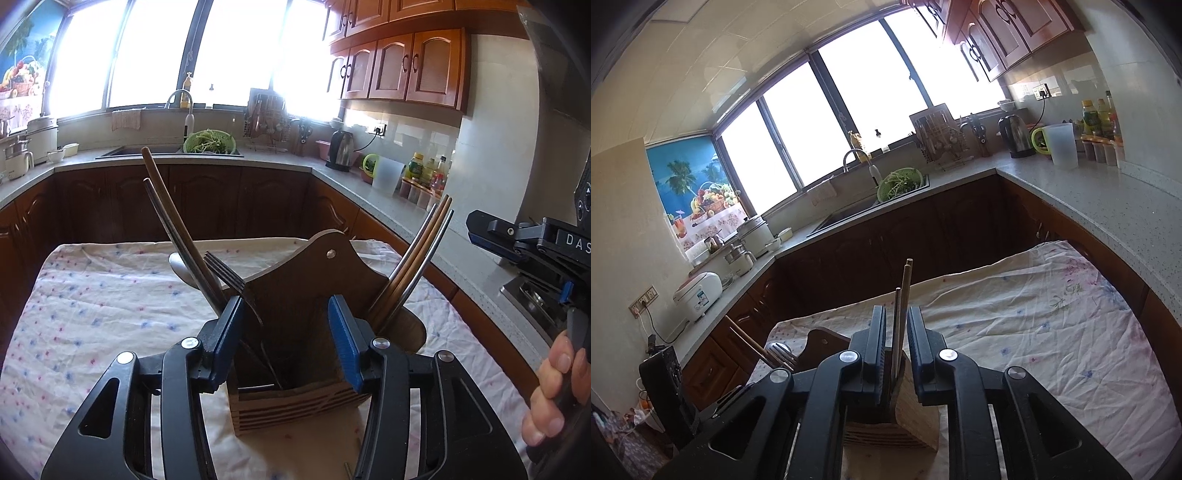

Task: Organize utensils
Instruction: 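Open the left tool to release the fork inside the holder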

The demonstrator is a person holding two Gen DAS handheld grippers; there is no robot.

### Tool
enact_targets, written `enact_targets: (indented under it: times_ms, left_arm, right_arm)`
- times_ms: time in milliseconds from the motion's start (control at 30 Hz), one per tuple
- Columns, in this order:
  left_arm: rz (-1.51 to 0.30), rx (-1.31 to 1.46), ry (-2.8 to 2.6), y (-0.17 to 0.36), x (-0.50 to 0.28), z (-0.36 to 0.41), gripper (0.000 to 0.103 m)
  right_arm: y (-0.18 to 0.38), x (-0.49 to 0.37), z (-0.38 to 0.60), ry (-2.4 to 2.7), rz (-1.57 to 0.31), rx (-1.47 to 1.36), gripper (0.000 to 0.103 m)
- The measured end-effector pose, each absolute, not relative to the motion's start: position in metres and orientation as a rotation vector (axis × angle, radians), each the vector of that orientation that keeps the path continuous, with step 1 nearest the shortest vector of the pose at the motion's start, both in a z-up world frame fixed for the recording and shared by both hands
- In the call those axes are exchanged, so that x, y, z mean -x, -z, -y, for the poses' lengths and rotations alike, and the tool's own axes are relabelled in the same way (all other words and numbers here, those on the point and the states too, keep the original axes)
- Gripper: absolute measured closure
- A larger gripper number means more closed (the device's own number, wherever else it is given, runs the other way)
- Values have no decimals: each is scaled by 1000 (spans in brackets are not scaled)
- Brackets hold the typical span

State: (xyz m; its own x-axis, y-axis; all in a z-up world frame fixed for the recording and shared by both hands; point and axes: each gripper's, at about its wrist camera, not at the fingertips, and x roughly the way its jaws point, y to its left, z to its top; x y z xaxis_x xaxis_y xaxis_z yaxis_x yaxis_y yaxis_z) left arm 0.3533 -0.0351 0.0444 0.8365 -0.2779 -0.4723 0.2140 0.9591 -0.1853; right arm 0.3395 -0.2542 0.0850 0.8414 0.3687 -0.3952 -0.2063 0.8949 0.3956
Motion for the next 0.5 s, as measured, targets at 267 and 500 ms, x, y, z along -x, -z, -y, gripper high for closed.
enact_targets:
  times_ms: [267,500]
  left_arm:
    - [-483,144,269,-58,-332,33,51]
    - [-465,188,271,-62,-303,25,45]
  right_arm:
    - [-99,-323,266,-315,-440,-388,50]
    - [-100,-303,268,-353,-422,-408,30]
